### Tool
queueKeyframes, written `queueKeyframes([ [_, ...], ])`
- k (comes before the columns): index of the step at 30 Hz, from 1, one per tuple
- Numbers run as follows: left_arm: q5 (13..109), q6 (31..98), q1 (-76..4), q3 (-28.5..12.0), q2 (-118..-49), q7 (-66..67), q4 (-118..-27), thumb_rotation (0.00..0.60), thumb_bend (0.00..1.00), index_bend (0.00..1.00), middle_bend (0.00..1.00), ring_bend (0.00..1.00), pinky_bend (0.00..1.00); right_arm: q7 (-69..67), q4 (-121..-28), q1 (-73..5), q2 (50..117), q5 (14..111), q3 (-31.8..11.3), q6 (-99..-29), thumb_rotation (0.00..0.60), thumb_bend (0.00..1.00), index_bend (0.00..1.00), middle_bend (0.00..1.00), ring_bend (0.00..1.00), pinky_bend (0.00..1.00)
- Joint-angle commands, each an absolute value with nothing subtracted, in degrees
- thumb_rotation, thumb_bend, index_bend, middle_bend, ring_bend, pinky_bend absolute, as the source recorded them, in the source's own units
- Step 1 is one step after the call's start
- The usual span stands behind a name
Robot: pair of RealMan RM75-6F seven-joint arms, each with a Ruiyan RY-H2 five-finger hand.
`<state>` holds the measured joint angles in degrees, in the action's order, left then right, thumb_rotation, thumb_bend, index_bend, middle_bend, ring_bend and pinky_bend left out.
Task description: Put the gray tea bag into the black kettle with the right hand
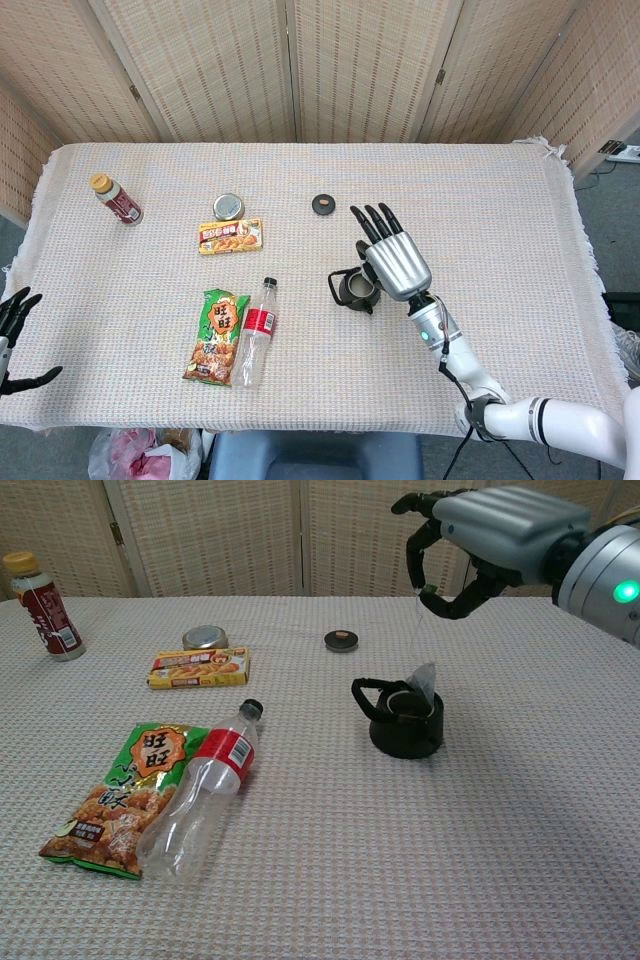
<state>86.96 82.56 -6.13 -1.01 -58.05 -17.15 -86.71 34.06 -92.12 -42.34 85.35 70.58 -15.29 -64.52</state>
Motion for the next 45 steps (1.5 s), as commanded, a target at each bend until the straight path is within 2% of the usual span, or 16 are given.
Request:
queueKeyframes([
  [1, 86.79, 82.51, -6.11, -1.1, -57.95, -17.71, -86.47, 0.6, 0.12, 0.0, 0.0, 0.0, 0.11, 34.4, -92.06, -43.02, 85.83, 70.43, -15.55, -64.38, 0.6, 0.4, 0.58, 0.03, 0.0, 0.0],
  [16, 86.12, 82.63, -5.75, -1.37, -57.78, -19.57, -85.44, 0.6, 0.12, 0.0, 0.0, 0.0, 0.11, 36.0, -92.88, -45.43, 87.1, 70.05, -16.25, -65.02, 0.6, 0.4, 0.58, 0.03, 0.0, 0.0],
  [25, 86.37, 82.54, -5.84, -1.36, -57.86, -19.37, -85.46, 0.6, 0.12, 0.0, 0.0, 0.0, 0.11, 36.98, -92.52, -45.07, 86.89, 70.24, -14.59, -65.73, 0.6, 0.4, 0.58, 0.03, 0.0, 0.0],
  [36, 86.74, 82.1, -6.19, -1.22, -58.11, -17.54, -86.12, 0.6, 0.12, 0.0, 0.0, 0.0, 0.11, 33.68, -95.56, -38.57, 84.04, 76.35, -7.46, -71.31, 0.6, 0.4, 0.58, 0.03, 0.0, 0.0],
  [40, 86.86, 82.38, -6.15, -1.24, -58.23, -16.66, -86.54, 0.6, 0.12, 0.0, 0.0, 0.0, 0.11, 31.97, -94.21, -35.78, 83.9, 78.2, -3.84, -72.03, 0.6, 0.39, 0.58, 0.03, 0.0, 0.0],
  [45, 87.08, 82.61, -6.07, -1.14, -58.38, -15.58, -87.0, 0.6, 0.12, 0.0, 0.0, 0.0, 0.11, 31.56, -90.81, -33.91, 84.93, 79.08, -1.55, -71.71, 0.6, 0.37, 0.58, 0.03, 0.0, 0.0],
])
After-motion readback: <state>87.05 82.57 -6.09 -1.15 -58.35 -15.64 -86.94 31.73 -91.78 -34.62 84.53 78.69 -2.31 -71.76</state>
